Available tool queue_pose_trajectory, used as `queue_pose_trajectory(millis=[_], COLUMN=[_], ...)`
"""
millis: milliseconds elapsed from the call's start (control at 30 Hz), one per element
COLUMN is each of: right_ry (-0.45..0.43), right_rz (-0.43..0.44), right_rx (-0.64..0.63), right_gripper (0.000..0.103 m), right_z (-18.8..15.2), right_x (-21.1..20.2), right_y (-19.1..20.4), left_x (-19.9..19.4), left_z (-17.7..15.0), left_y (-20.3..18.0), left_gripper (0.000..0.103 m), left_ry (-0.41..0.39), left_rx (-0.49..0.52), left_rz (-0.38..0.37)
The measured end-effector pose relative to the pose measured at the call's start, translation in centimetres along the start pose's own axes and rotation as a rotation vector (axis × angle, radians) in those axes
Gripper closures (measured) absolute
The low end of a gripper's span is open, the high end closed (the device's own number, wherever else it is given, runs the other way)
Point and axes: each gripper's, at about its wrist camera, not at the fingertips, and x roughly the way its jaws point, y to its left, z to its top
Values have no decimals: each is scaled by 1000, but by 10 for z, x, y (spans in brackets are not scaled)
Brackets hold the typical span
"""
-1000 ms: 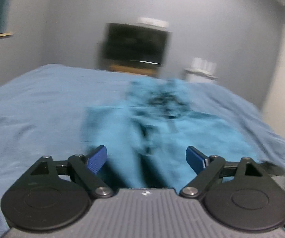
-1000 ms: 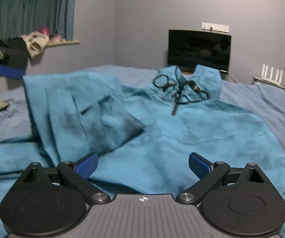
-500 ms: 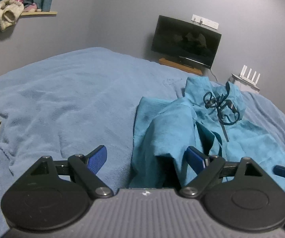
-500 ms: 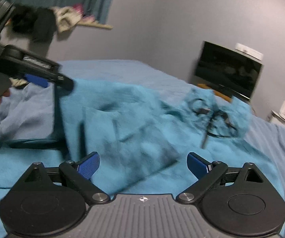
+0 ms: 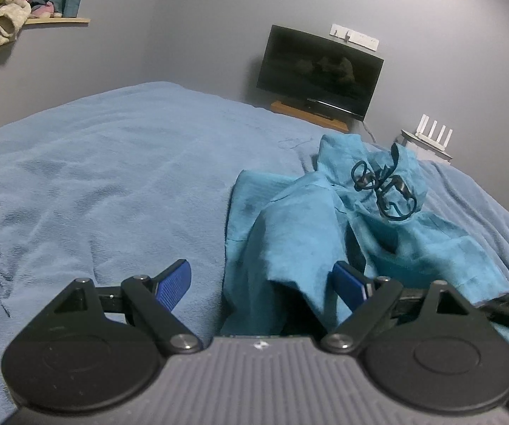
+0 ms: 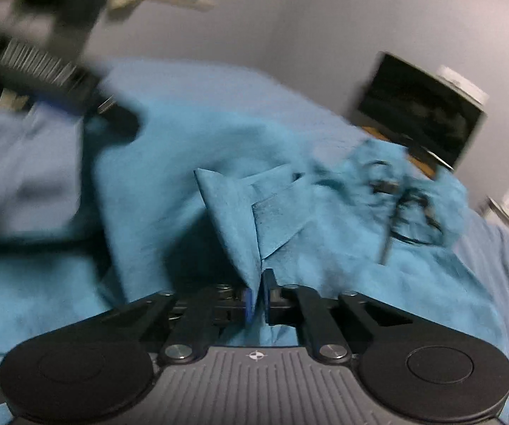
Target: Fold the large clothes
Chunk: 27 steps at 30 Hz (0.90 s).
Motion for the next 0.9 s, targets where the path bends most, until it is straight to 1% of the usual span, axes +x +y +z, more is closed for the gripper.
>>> queue_pose_trajectory(millis=[100, 167, 267, 333, 367, 400, 433, 500, 600, 633, 667, 733, 767, 800, 900], right_ry=[-45, -52, -10, 30, 49, 66, 72, 65, 33, 22, 15, -1, -17, -46, -123], right_rz=[-93, -149, -230, -248, -238, -223, -208, -189, -218, -222, -207, -128, -120, -130, -200], right_rx=[127, 239, 357, 439, 503, 585, 662, 783, 868, 910, 957, 1032, 1037, 1021, 914], right_gripper=[99, 99, 99, 96, 91, 84, 79, 56, 42, 41, 42, 70, 85, 87, 90], right_z=[-15, -32, -62, -82, -93, -105, -115, -134, -150, -155, -160, -173, -176, -176, -161], right_x=[-29, -47, -61, -62, -61, -58, -56, -53, -49, -48, -46, -39, -38, -44, -55], right_y=[-47, -84, -132, -155, -166, -175, -182, -190, -202, -207, -213, -226, -229, -229, -228], left_x=[0, -2, -2, 1, 4, 7, 10, 14, 21, 24, 26, 33, 36, 40, 51], left_z=[0, 0, -2, -6, -8, -11, -14, -19, -27, -30, -32, -37, -38, -40, -44], left_y=[-2, -4, -11, -18, -21, -25, -28, -34, -42, -45, -48, -49, -49, -48, -40], left_gripper=[17, 17, 17, 17, 17, 17, 17, 17, 17, 17, 17, 17, 17, 17, 16], left_ry=[1, 2, 14, 35, 49, 66, 82, 107, 137, 147, 157, 177, 188, 200, 249], left_rx=[5, 14, 35, 71, 90, 109, 127, 162, 220, 239, 254, 273, 275, 273, 242], left_rz=[-10, -16, -26, -23, -19, -14, -13, -9, 2, 5, 10, 19, 21, 20, 22])
